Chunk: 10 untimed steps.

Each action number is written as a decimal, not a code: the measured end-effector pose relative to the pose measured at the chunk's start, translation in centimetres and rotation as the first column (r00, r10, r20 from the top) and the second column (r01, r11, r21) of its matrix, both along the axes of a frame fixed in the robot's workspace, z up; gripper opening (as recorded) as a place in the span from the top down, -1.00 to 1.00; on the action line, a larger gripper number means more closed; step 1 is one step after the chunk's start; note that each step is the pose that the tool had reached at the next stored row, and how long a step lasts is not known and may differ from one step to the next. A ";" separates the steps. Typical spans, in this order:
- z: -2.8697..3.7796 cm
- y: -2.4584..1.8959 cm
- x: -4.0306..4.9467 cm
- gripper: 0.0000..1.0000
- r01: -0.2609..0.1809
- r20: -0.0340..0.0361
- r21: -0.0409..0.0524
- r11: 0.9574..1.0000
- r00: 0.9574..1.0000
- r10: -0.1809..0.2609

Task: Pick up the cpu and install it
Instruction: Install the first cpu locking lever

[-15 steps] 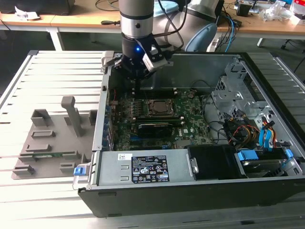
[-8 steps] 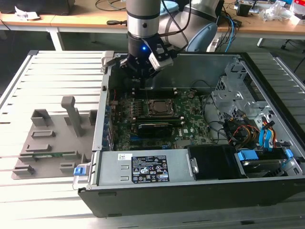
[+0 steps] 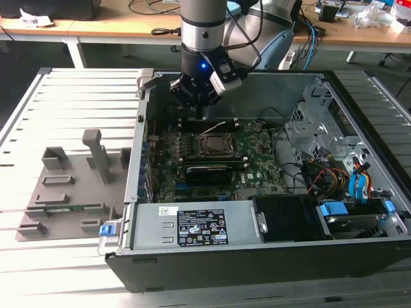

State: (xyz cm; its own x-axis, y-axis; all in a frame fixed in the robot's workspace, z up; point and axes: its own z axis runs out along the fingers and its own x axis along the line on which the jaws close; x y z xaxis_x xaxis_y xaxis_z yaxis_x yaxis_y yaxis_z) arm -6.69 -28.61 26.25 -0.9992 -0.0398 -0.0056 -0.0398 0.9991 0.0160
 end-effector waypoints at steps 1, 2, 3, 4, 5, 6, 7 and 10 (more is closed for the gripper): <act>-0.01 0.00 0.05 0.79 0.000 0.000 0.000 1.000 1.000 0.000; -0.02 0.00 0.17 0.79 0.000 0.000 0.000 1.000 1.000 0.000; -0.04 0.00 0.32 0.79 0.000 0.000 0.000 1.000 1.000 0.000; -0.06 0.00 0.35 0.79 0.000 0.000 0.000 1.000 1.000 0.000; -0.08 0.00 0.91 0.79 0.000 -0.001 0.000 1.000 1.000 0.000; -0.09 0.00 1.10 0.79 0.000 -0.002 0.000 1.000 1.000 0.000; -0.11 0.00 1.16 0.79 0.000 -0.002 0.000 1.000 1.000 0.000; -0.16 0.00 1.49 0.79 0.000 -0.002 -0.001 1.000 1.000 0.000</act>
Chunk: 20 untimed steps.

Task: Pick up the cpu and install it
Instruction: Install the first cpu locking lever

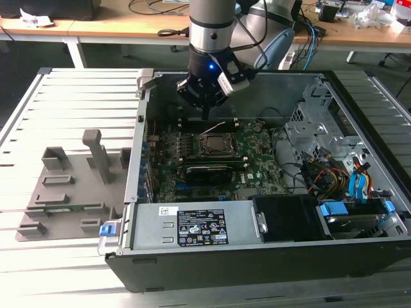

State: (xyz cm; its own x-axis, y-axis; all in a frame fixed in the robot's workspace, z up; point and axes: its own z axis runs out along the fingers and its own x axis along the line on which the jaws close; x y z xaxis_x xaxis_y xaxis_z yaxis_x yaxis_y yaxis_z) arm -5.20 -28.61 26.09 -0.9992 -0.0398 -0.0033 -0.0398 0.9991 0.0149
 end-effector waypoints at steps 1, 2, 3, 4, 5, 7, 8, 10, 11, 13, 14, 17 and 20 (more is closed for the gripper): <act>-0.04 0.00 0.13 0.79 0.000 0.000 0.000 1.000 1.000 0.000; -0.08 0.00 0.40 0.79 0.000 0.000 0.000 1.000 1.000 0.000; -0.13 0.00 0.69 0.79 0.000 0.000 0.000 1.000 1.000 0.000; -0.17 0.00 1.04 0.79 0.000 -0.001 -0.001 1.000 1.000 0.000; -0.25 0.00 1.51 0.79 0.000 -0.002 -0.001 1.000 1.000 0.000; -0.51 0.00 1.92 0.79 0.000 -0.005 -0.001 1.000 1.000 0.000; -0.91 0.00 2.09 0.79 0.000 -0.007 -0.001 1.000 1.000 0.000; -1.71 0.28 2.10 0.79 -0.015 -0.007 -0.002 1.000 1.000 0.015; -2.17 0.55 2.11 0.79 -0.021 -0.007 -0.001 1.000 1.000 0.021; -3.02 0.96 2.10 0.79 -0.024 -0.007 -0.002 1.000 1.000 0.024; -3.17 1.08 2.11 0.79 -0.026 -0.007 -0.002 1.000 1.000 0.026; -3.97 1.26 2.51 0.79 -0.034 -0.008 -0.002 0.999 0.999 0.034; -4.60 1.26 3.78 0.79 -0.034 -0.012 -0.002 0.999 0.999 0.034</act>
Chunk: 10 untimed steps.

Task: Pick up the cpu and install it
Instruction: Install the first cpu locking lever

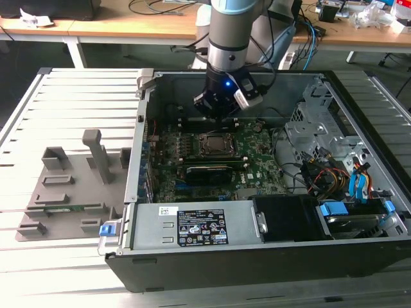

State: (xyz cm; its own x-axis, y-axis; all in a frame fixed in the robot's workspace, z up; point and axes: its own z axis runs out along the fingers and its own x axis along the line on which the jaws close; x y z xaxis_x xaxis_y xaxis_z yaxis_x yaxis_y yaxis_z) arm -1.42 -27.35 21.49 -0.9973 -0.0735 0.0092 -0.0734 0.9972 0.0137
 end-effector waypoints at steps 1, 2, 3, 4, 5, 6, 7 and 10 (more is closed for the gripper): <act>-0.17 0.00 0.27 0.79 0.000 -0.001 0.000 1.000 1.000 0.000; -0.40 0.00 0.57 0.79 0.000 -0.002 0.000 1.000 1.000 0.000; -0.61 0.00 0.80 0.79 0.000 -0.002 -0.001 1.000 1.000 0.000; -0.77 0.00 0.93 0.79 0.000 -0.003 -0.001 1.000 1.000 0.000; -1.00 -0.01 1.01 0.79 0.000 -0.003 -0.001 1.000 1.000 0.000; -1.04 -0.04 1.01 0.79 0.000 -0.003 -0.002 1.000 1.000 0.000; -1.07 -0.09 1.02 0.79 0.000 -0.003 -0.002 1.000 1.000 0.000; -1.43 -0.24 1.20 0.79 0.000 -0.005 -0.003 1.000 1.000 0.000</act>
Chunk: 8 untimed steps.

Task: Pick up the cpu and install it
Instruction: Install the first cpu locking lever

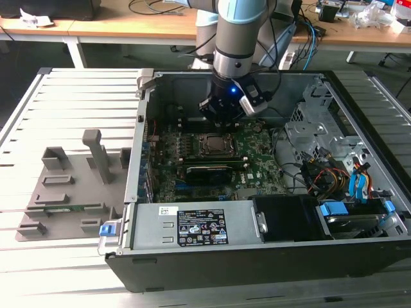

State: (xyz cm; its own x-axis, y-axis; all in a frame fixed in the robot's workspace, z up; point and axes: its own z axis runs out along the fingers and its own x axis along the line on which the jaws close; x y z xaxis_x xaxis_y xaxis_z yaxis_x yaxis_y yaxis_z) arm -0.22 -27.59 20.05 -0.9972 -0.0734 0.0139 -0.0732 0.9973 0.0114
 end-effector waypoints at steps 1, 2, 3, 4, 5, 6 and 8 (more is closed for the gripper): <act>-0.11 -0.01 0.08 0.79 -0.001 0.000 0.000 1.000 1.000 0.001; -0.12 0.00 0.08 0.79 -0.002 0.001 0.000 1.000 1.000 0.002; 0.05 0.03 0.10 0.79 -0.003 0.001 0.001 1.000 1.000 0.003; 0.53 0.04 0.11 0.79 -0.004 0.003 0.002 1.000 1.000 0.004; 0.80 0.02 0.09 0.79 -0.004 0.003 0.001 1.000 1.000 0.004; 1.02 0.02 0.07 0.79 -0.004 0.003 0.001 1.000 1.000 0.004; 1.18 -0.45 -0.05 0.79 -0.004 0.005 0.001 1.000 1.000 0.004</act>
State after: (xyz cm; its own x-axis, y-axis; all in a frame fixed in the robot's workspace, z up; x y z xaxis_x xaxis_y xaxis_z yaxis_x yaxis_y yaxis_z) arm -0.28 -28.05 21.23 -0.9970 -0.0775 0.0086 -0.0774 0.9969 0.0119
